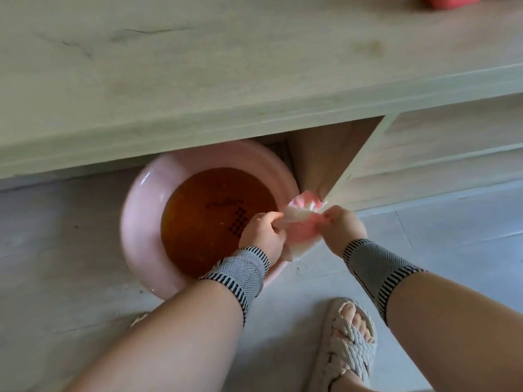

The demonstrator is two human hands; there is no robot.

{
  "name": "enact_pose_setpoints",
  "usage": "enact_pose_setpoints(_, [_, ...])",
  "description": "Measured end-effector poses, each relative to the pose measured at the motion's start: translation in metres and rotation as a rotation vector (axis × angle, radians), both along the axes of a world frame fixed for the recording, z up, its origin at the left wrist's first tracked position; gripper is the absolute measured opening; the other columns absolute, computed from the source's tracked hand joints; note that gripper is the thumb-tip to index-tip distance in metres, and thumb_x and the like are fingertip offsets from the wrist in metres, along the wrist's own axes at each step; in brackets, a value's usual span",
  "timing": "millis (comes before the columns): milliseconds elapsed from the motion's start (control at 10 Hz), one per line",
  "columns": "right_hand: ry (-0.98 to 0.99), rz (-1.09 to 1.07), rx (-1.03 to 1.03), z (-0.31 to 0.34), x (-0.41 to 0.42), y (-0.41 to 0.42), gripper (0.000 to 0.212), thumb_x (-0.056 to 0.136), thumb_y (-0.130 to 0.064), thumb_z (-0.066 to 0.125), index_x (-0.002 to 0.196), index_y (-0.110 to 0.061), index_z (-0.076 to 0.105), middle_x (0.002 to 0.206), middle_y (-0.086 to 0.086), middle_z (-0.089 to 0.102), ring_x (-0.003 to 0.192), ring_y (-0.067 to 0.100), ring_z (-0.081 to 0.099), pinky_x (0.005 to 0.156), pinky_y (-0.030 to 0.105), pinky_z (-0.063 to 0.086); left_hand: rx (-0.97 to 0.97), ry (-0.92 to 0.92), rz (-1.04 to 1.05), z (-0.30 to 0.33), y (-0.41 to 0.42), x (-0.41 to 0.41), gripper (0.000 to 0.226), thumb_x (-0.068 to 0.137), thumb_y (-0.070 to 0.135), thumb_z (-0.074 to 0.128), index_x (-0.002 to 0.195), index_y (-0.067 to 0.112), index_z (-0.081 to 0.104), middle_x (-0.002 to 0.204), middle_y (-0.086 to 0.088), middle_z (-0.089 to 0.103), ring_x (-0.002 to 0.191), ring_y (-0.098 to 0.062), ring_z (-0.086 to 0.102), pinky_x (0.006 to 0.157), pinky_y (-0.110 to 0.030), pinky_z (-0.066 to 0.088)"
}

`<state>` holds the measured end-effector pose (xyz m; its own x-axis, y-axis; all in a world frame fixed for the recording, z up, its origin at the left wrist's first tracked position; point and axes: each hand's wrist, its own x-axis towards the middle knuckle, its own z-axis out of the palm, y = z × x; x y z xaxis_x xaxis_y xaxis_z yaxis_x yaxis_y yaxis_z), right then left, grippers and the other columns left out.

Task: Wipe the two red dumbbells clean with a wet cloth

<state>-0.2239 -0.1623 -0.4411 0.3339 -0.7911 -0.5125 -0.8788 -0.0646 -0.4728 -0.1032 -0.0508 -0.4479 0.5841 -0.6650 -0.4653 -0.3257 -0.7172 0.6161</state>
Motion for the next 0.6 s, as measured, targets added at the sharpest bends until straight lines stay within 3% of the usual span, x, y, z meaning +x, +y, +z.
enact_pose_setpoints(100, [-0.026, -0.027, -0.197, 0.0, -0.004, 0.009, 0.034, 0.09, -0.023, 0.062, 0.123, -0.018, 0.055, 0.12, 0.003, 0.054, 0.087, 0.018, 0.054, 0.073, 0.025, 0.041, 0.102, 0.056, -0.104, -0.004, -0.009, -0.008, 0.047, 0.09, 0.029, 0.062, 0.137, 0.027, 0.053, 0.13, -0.001, 0.063, 0.118, -0.021, 0.059, 0.101, -0.03, 0.044])
enact_pose_setpoints(200, [-0.077, 0.207, -0.171, -0.005, 0.006, 0.025, 0.047, 0.092, -0.017, 0.057, 0.137, -0.025, 0.048, 0.137, 0.002, 0.046, 0.101, 0.022, 0.06, 0.08, 0.03, 0.05, 0.096, 0.158, -0.046, -0.009, -0.009, -0.008, 0.049, 0.09, 0.033, 0.063, 0.137, 0.027, 0.052, 0.127, -0.001, 0.066, 0.115, -0.02, 0.062, 0.1, -0.031, 0.047])
enact_pose_setpoints(300, [-0.074, 0.254, -0.082, -0.006, 0.014, 0.029, 0.055, 0.091, -0.01, 0.051, 0.142, -0.029, 0.043, 0.147, 0.002, 0.04, 0.113, 0.026, 0.056, 0.089, 0.033, 0.049, 0.13, 0.206, -0.07, -0.01, -0.006, -0.005, 0.054, 0.091, 0.038, 0.062, 0.142, 0.027, 0.047, 0.13, -0.001, 0.064, 0.115, -0.019, 0.061, 0.098, -0.026, 0.046])
enact_pose_setpoints(400, [-0.039, 0.281, -0.092, 0.001, 0.008, 0.026, 0.054, 0.093, -0.018, 0.055, 0.144, -0.029, 0.041, 0.145, 0.001, 0.042, 0.11, 0.023, 0.057, 0.085, 0.03, 0.048, 0.136, 0.234, -0.082, -0.001, -0.002, -0.003, 0.059, 0.091, 0.035, 0.065, 0.145, 0.028, 0.042, 0.136, 0.002, 0.058, 0.12, -0.02, 0.056, 0.095, -0.022, 0.041])
enact_pose_setpoints(500, [-0.018, 0.257, -0.132, 0.022, 0.004, 0.019, 0.054, 0.093, -0.019, 0.056, 0.144, -0.03, 0.041, 0.136, 0.002, 0.047, 0.089, 0.016, 0.055, 0.077, 0.026, 0.047, 0.13, 0.139, -0.079, 0.023, 0.005, 0.003, 0.065, 0.092, 0.035, 0.063, 0.149, 0.031, 0.033, 0.145, 0.0, 0.047, 0.129, -0.022, 0.048, 0.099, -0.027, 0.038])
enact_pose_setpoints(600, [-0.058, 0.214, -0.204, 0.055, 0.002, 0.024, 0.048, 0.092, -0.017, 0.054, 0.138, -0.029, 0.046, 0.131, 0.003, 0.048, 0.082, 0.016, 0.05, 0.072, 0.027, 0.045, 0.07, 0.031, -0.05, 0.053, 0.023, 0.008, 0.066, 0.092, 0.037, 0.062, 0.15, 0.034, 0.03, 0.149, -0.001, 0.042, 0.132, -0.023, 0.045, 0.106, -0.033, 0.038])
